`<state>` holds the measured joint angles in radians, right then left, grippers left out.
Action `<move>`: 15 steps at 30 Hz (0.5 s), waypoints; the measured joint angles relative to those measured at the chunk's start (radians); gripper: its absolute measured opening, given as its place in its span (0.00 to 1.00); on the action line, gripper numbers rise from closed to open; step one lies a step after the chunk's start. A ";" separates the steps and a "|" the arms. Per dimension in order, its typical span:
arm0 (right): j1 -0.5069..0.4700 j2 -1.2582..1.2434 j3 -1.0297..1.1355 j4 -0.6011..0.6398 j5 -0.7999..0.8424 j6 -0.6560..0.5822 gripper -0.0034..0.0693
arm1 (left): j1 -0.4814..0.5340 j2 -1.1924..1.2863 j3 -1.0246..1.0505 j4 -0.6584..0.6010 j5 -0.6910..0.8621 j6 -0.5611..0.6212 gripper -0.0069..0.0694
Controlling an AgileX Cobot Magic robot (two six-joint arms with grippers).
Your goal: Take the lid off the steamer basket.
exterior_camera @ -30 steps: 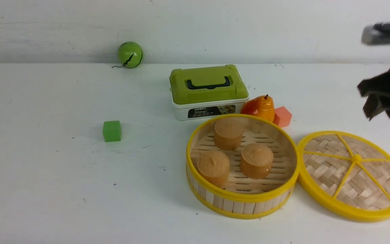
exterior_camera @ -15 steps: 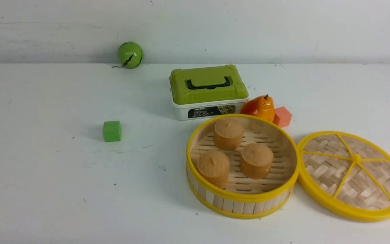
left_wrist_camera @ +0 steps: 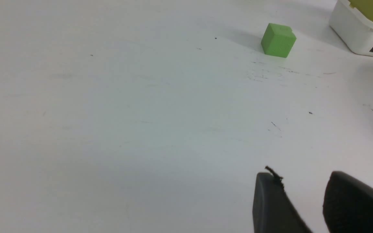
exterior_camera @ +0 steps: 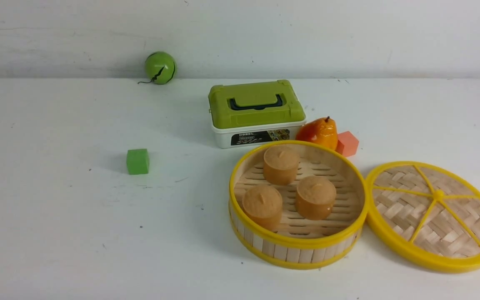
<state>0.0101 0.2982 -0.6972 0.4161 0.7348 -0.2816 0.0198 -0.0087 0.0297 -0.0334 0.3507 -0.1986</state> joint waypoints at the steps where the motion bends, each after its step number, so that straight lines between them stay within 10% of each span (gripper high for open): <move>1: 0.000 0.000 0.002 -0.004 0.005 0.003 0.02 | 0.000 0.000 0.000 0.000 0.000 0.000 0.40; 15: 0.000 0.000 0.230 -0.117 -0.234 0.010 0.02 | 0.000 0.000 0.000 0.000 0.000 0.000 0.40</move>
<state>0.0101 0.2982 -0.4668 0.2988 0.5007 -0.2715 0.0198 -0.0087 0.0297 -0.0334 0.3507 -0.1986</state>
